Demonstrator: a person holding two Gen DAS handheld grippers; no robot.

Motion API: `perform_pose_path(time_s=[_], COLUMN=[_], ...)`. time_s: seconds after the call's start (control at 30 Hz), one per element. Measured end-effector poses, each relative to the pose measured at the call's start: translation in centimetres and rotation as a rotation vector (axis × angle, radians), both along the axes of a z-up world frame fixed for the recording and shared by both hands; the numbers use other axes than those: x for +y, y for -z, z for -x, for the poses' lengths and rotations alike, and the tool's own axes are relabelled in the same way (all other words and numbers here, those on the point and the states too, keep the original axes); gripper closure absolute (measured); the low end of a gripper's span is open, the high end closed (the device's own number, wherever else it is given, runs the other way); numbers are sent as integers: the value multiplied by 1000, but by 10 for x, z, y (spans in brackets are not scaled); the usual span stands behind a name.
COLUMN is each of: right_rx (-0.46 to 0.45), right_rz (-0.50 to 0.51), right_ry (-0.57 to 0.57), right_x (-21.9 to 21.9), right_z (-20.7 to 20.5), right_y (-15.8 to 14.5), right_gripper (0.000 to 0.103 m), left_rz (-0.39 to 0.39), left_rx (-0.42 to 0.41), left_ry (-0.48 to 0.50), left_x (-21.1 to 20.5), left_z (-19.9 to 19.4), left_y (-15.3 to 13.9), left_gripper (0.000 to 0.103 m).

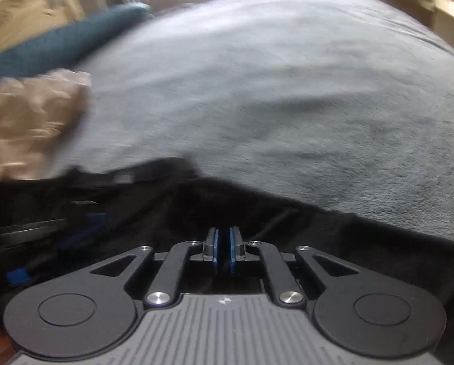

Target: Fold clothes

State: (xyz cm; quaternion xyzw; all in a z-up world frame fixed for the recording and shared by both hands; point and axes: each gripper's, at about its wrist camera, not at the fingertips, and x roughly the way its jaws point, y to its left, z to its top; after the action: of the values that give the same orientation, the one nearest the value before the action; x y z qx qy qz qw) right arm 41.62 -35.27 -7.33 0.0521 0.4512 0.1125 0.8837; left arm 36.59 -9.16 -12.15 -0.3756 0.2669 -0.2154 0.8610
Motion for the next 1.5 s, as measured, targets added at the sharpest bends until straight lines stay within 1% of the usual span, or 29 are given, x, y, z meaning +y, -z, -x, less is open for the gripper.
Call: perform_pose_path(time_s=[0.03, 0.07, 0.1, 0.13, 0.17, 0.23, 0.3, 0.37, 0.43, 0.47, 0.5, 0.53, 0.57, 0.6, 0.63, 0.7, 0.77, 0.83, 0.87, 0.97, 1.07, 1.1, 1.13, 1.2, 1.23, 1.3, 1.33, 1.4, 1.5], right_rx=[-4, -18, -42, -68, -85, -81, -62, -27, 39, 58, 64, 60, 51, 31, 6, -29, -42, -80, -98, -157, -226, -249, -270, -309, -325, -325, -304, -261, -189], right_rz=[16, 14, 61, 136, 156, 41, -52, -91, -121, -117, -118, -148, -190, -199, -155, -90, -105, -105, -106, -113, -84, -71, -62, -64, -69, -102, -116, -142, -189], right_ry=[39, 112, 195, 240, 247, 206, 102, 1, -37, -14, 13, 48, 109, 182, 242, 309, 332, 332, 333, 339, 338, 338, 338, 332, 325, 284, 250, 185, 81], right_x=[-2, -11, -17, -20, -23, -29, -18, 2, 19, 23, 24, 20, 11, 2, -4, -17, -35, -50, -58, -82, -101, -108, -113, -119, -121, -117, -110, -90, -57], right_z=[-7, -13, -14, -14, -11, 1, 11, 13, 0, -9, -20, -30, -38, -43, -44, -38, -17, 18, 36, 107, 183, 209, 233, 271, 289, 314, 322, 333, 342], right_y=[4, 2, -3, -7, -11, -22, -27, -25, -12, -4, 3, 7, 8, 7, 3, -7, -21, -42, -53, -100, -148, -163, -177, -196, -203, -199, -189, -159, -105], right_gripper=[103, 103, 103, 97, 97, 97, 96, 96, 96, 97, 102, 103, 103, 103, 102, 97, 96, 95, 94, 91, 87, 86, 82, 80, 77, 76, 74, 74, 75], left_rz=[3, 13, 23, 29, 35, 47, 46, 45, 47, 47, 48, 49, 50, 51, 52, 58, 66, 71, 69, 48, -56, -84, -112, -167, -195, -245, -270, -318, -360], left_rx=[-2, -1, 1, 3, 6, 11, 9, 7, 5, 3, 1, -1, -3, -7, -9, -7, 0, 0, -3, -24, -56, -61, -66, -66, -63, -59, -56, -42, 11], left_ry=[-7, -12, -16, -22, -28, -40, -57, -74, -82, -82, -83, -84, -87, -90, -91, -89, -88, -90, -91, -90, -92, -80, -68, -29, -1, 58, 88, 147, 200], left_x=[2, 4, 7, 8, 9, 12, 12, 13, 15, 15, 15, 16, 17, 17, 17, 17, 18, 18, 19, 18, 10, 8, 5, 1, 0, 4, 6, 14, 32], left_z=[0, 0, 0, -1, -1, -2, -3, -3, -4, -4, -4, -5, -5, -5, -5, -7, -8, -8, -7, -4, 6, 13, 20, 37, 50, 82, 99, 137, 191], left_y=[0, 0, 0, 0, 1, 1, 0, -1, -2, -2, -2, -2, -2, -2, -2, -1, -1, -2, -3, -15, -44, -57, -70, -96, -107, -124, -133, -138, -128], left_gripper=[58, 58, 58, 57, 57, 57, 57, 57, 56, 56, 56, 56, 55, 55, 55, 55, 55, 55, 55, 55, 55, 55, 55, 55, 55, 54, 53, 51, 51])
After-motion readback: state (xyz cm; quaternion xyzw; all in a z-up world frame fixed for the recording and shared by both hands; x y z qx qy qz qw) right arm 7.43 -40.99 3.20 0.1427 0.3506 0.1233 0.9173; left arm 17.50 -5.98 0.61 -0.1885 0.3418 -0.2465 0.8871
